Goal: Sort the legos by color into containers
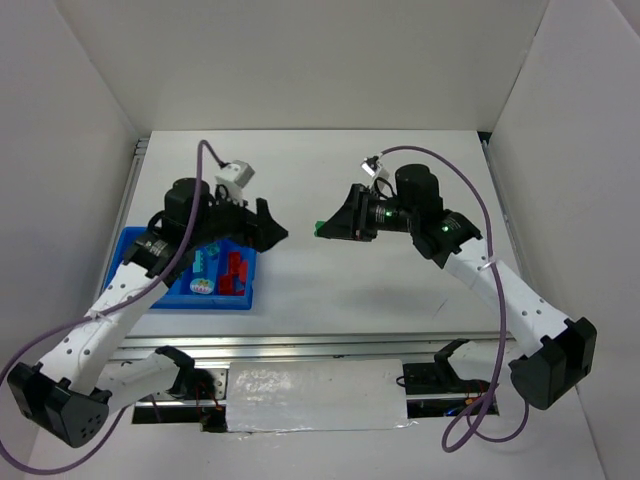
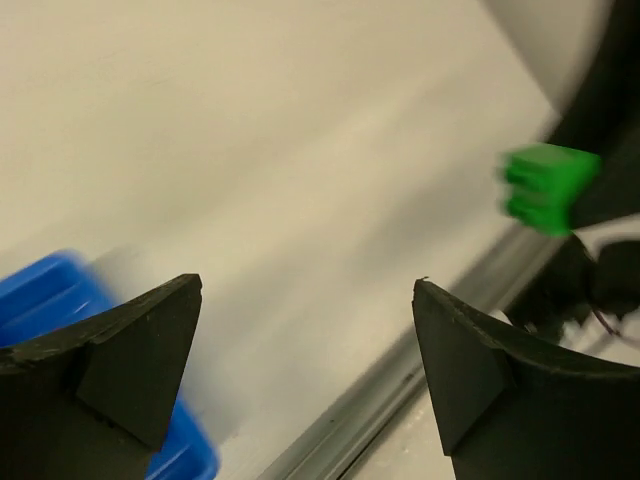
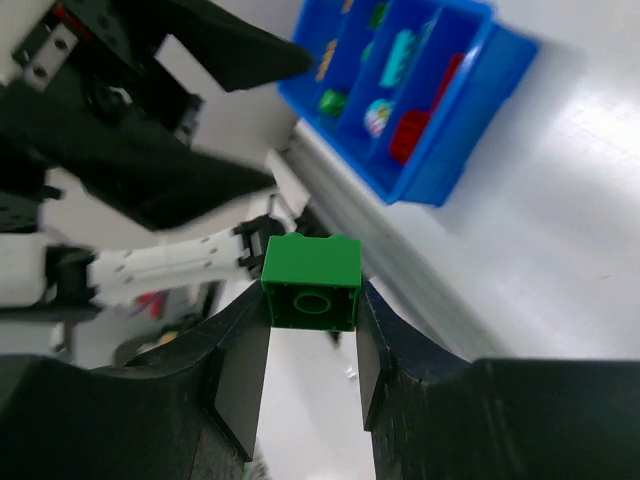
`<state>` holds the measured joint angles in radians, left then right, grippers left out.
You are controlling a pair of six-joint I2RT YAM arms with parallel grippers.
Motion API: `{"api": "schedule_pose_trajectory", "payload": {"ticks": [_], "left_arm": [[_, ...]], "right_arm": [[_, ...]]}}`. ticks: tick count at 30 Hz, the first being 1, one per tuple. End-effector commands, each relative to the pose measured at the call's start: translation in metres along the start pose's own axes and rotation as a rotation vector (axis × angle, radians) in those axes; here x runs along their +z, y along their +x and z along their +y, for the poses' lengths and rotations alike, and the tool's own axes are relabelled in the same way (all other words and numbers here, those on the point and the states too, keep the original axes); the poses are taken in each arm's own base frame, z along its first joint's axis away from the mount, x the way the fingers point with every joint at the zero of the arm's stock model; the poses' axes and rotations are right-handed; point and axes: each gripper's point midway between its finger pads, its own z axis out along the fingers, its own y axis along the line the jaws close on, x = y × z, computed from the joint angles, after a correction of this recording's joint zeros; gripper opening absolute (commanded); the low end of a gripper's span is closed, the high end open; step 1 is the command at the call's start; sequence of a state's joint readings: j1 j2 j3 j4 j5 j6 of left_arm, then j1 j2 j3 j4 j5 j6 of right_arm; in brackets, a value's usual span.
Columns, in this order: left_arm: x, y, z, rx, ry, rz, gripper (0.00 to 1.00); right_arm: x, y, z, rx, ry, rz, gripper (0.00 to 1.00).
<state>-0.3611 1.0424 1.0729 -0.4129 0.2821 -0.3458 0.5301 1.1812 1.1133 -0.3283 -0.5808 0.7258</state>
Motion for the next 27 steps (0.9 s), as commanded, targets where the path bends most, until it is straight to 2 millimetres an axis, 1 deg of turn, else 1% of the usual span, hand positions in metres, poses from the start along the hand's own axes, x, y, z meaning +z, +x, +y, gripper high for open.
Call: {"api": "schedule_pose_trajectory", "payload": {"ticks": [1, 2, 3, 4, 5, 6, 8, 9, 10, 11, 12, 13, 16, 18, 22, 25, 26, 27], "left_arm": [[0.0, -0.009, -0.079, 0.199, 0.353, -0.06, 0.99], [-0.002, -0.008, -0.097, 0.233, 0.399, -0.061, 0.98], [-0.006, -0.016, -0.107, 0.266, 0.422, -0.086, 0.98], [-0.008, -0.018, -0.115, 0.281, 0.441, -0.096, 0.98], [-0.013, -0.022, -0.127, 0.303, 0.472, -0.11, 0.98], [-0.014, -0.025, -0.132, 0.319, 0.489, -0.118, 0.98], [-0.018, -0.03, -0.141, 0.339, 0.521, -0.129, 0.98], [-0.019, -0.031, -0.143, 0.343, 0.532, -0.128, 0.98], [-0.017, -0.032, -0.145, 0.343, 0.54, -0.124, 0.98], [-0.021, -0.035, -0.151, 0.347, 0.569, -0.129, 0.98], [-0.021, -0.035, -0.153, 0.344, 0.58, -0.129, 0.98], [-0.023, -0.04, -0.158, 0.346, 0.598, -0.145, 0.97], [-0.023, -0.041, -0.167, 0.332, 0.653, -0.137, 0.98], [-0.021, -0.036, -0.172, 0.32, 0.692, -0.108, 0.97], [-0.02, -0.034, -0.18, 0.304, 0.727, -0.093, 0.95], [-0.019, -0.034, -0.181, 0.292, 0.729, -0.087, 0.81], [-0.019, -0.034, -0.181, 0.285, 0.729, -0.084, 0.75], [-0.018, -0.034, -0.181, 0.281, 0.727, -0.084, 0.74]], "right_arm": [[-0.014, 0.014, 0.038, 0.081, -0.158, 0.151, 0.0], [-0.017, 0.013, 0.042, 0.098, -0.182, 0.159, 0.0], [-0.019, 0.008, 0.044, 0.117, -0.207, 0.16, 0.0], [-0.022, 0.008, 0.048, 0.169, -0.228, 0.179, 0.0], [-0.028, 0.012, 0.056, 0.184, -0.279, 0.223, 0.0], [-0.031, 0.008, 0.063, 0.202, -0.319, 0.229, 0.0], [-0.041, 0.012, 0.077, 0.196, -0.393, 0.277, 0.0], [-0.045, 0.01, 0.084, 0.175, -0.426, 0.279, 0.0], [-0.047, 0.012, 0.088, 0.202, -0.437, 0.299, 0.0], [-0.051, 0.014, 0.091, 0.202, -0.453, 0.319, 0.0], [-0.052, 0.014, 0.092, 0.202, -0.462, 0.323, 0.0], [-0.053, 0.014, 0.093, 0.212, -0.463, 0.328, 0.0], [-0.055, 0.017, 0.093, 0.222, -0.47, 0.338, 0.0], [-0.055, 0.02, 0.092, 0.24, -0.468, 0.346, 0.0], [-0.054, 0.02, 0.091, 0.242, -0.474, 0.347, 0.0], [-0.049, 0.021, 0.086, 0.253, -0.455, 0.347, 0.0], [-0.047, 0.022, 0.08, 0.268, -0.434, 0.354, 0.0], [-0.046, 0.022, 0.08, 0.27, -0.429, 0.355, 0.0]]}}
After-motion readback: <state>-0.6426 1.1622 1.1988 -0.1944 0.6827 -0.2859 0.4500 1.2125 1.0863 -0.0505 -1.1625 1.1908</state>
